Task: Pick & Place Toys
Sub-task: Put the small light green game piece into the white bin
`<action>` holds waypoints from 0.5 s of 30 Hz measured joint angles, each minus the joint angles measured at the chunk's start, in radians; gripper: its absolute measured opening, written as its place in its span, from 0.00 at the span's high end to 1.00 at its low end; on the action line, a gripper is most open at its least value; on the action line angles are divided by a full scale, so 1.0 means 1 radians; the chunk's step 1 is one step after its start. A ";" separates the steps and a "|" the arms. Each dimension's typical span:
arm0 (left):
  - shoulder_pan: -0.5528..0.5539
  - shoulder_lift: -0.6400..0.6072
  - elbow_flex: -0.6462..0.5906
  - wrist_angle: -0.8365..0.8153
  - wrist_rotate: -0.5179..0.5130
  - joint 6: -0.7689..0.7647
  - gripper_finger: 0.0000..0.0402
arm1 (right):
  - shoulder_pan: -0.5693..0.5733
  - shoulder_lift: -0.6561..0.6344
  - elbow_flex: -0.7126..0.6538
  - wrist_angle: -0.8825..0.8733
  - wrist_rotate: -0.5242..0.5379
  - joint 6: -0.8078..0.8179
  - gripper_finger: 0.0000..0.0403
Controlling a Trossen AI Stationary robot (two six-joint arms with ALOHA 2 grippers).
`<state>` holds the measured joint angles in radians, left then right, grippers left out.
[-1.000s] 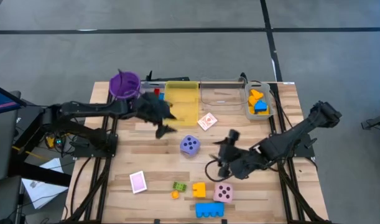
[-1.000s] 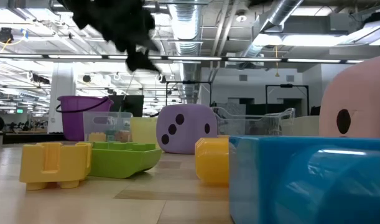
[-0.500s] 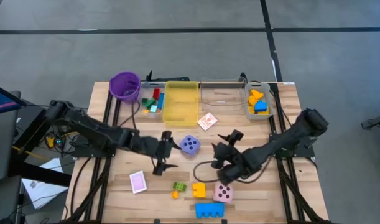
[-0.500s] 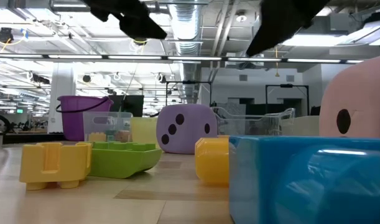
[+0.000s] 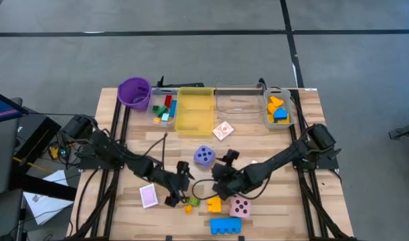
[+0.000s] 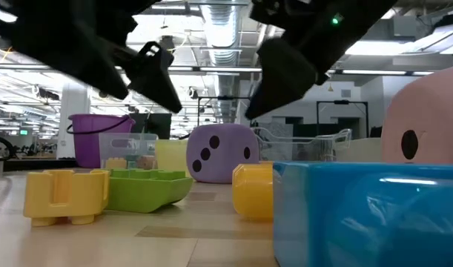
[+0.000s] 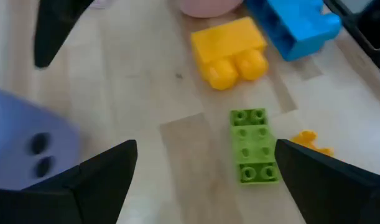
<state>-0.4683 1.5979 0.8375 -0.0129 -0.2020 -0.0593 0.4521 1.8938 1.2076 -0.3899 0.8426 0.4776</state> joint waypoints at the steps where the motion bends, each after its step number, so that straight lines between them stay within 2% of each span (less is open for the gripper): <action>1: -0.009 0.018 0.000 0.021 0.000 -0.003 0.07 | 0.005 0.005 0.000 0.026 -0.009 -0.019 0.45; 8: -0.064 0.105 0.001 0.112 -0.004 -0.005 0.07 | 0.056 -0.003 0.000 0.172 -0.015 -0.060 0.45; 15: -0.052 0.177 0.000 0.149 -0.039 -0.031 0.06 | 0.080 -0.013 0.000 0.220 -0.007 -0.059 0.45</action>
<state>-0.5203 1.7747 0.8379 0.1357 -0.2405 -0.0904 0.5319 1.8809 1.2076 -0.1703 0.8352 0.4189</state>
